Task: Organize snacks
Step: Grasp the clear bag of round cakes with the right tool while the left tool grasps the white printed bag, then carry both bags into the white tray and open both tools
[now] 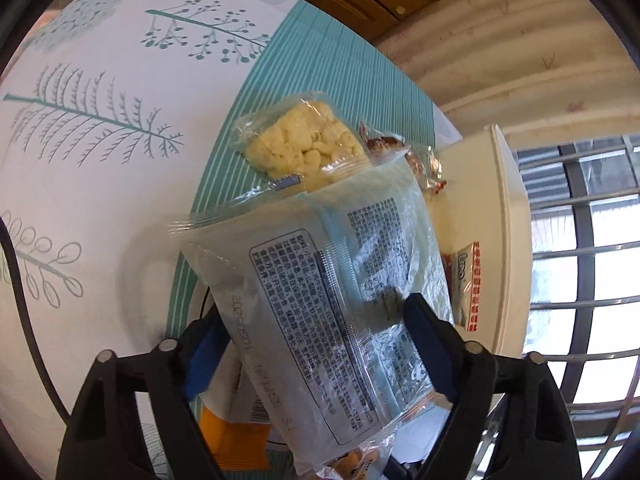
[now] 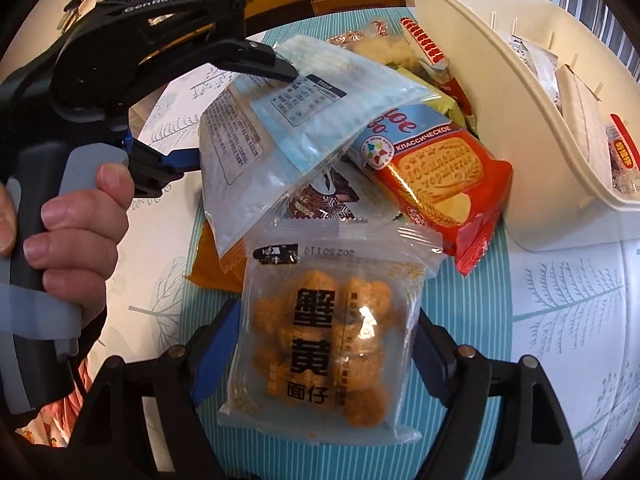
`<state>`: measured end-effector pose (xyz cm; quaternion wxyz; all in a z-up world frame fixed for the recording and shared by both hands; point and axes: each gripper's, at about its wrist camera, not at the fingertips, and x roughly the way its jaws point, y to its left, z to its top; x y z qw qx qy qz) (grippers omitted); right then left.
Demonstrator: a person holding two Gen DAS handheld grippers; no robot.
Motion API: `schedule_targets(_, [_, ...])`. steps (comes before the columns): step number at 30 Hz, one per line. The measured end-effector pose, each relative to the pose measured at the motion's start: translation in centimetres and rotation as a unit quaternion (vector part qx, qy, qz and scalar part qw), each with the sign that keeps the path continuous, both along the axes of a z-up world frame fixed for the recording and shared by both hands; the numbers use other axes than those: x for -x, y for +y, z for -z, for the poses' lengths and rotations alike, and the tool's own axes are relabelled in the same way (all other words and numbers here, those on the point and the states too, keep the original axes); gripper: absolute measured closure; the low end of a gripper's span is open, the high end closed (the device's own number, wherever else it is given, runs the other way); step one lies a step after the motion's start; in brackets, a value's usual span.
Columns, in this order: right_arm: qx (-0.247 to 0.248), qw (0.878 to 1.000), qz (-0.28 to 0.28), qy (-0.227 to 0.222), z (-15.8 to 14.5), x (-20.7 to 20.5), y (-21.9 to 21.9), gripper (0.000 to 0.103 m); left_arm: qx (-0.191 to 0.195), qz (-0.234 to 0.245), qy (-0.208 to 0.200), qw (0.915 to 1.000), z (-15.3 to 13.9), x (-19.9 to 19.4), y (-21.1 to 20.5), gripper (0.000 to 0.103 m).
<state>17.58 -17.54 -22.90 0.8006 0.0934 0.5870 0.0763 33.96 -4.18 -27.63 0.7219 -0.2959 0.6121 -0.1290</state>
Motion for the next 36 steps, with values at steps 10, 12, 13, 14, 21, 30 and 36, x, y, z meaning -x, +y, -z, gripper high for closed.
schedule_targets(10, [0.004, 1.0, 0.003, 0.021, -0.3, 0.1, -0.7, 0.028, 0.023, -0.031, -0.013, 0.9991, -1.5, 0.7, 1.0, 0.076])
schedule_targets(12, [0.009, 1.0, 0.008, 0.027, -0.3, 0.2, -0.8, 0.028, 0.032, -0.033, -0.018, 0.9988, -2.1, 0.7, 1.3, 0.082])
schedule_targets(13, [0.011, 0.999, 0.012, 0.03, -0.3, 0.3, -0.9, 0.028, 0.035, -0.032, -0.02, 0.9987, -2.3, 0.8, 1.5, 0.085])
schedule_targets(14, [0.012, 0.999, 0.016, 0.033, -0.3, 0.4, -0.9, 0.028, 0.036, -0.032, -0.022, 0.9986, -2.6, 0.9, 1.6, 0.086])
schedule_targets(21, [0.015, 0.998, 0.047, 0.04, -1.1, 0.6, -1.0, 0.028, 0.042, -0.024, -0.035, 0.9982, -4.6, 1.8, 3.0, 0.088])
schedule_targets(30, [0.024, 0.997, 0.07, 0.01, -3.9, 3.1, 1.3, 0.028, 0.031, -0.013, -0.067, 0.9972, -8.6, 3.9, 6.1, 0.09])
schedule_targets(36, [0.03, 0.997, 0.073, -0.021, -6.2, 4.2, 2.6, 0.028, 0.032, -0.011, -0.108, 0.9935, -12.4, 5.5, 8.4, 0.091])
